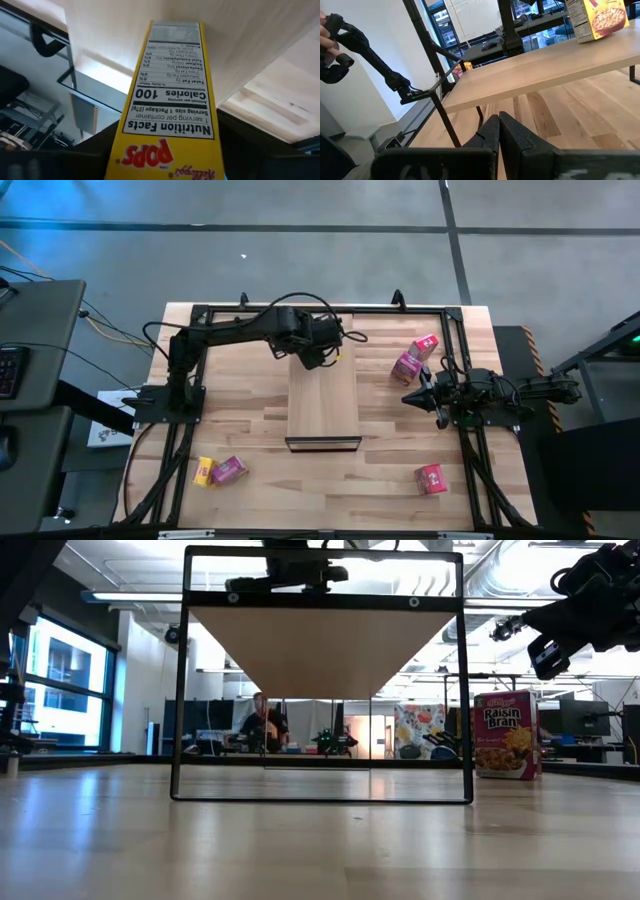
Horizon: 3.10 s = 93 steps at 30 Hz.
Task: Stack cereal on shelf
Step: Put the top yellow cereal box on the shelf
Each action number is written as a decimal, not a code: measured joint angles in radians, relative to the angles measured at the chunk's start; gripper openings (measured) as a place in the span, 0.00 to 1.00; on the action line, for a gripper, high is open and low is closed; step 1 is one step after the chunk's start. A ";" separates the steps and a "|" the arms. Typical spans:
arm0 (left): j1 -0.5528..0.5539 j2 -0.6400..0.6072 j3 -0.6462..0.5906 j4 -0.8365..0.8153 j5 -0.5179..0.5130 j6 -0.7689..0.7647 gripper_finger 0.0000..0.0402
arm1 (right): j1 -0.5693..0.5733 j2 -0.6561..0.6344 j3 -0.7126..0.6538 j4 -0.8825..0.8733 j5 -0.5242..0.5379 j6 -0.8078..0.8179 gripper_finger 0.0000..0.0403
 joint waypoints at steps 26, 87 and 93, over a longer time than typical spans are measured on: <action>-0.088 -0.033 0.003 0.078 -0.087 -0.024 0.60 | 0.000 0.000 0.000 0.000 0.000 0.000 0.00; -0.132 -1.286 -1.451 1.563 0.232 -1.143 0.60 | 0.000 0.000 0.000 0.000 0.000 0.000 0.00; -0.130 -1.320 -1.559 1.695 0.258 -1.152 0.60 | 0.000 0.000 0.000 0.000 0.000 -0.135 0.00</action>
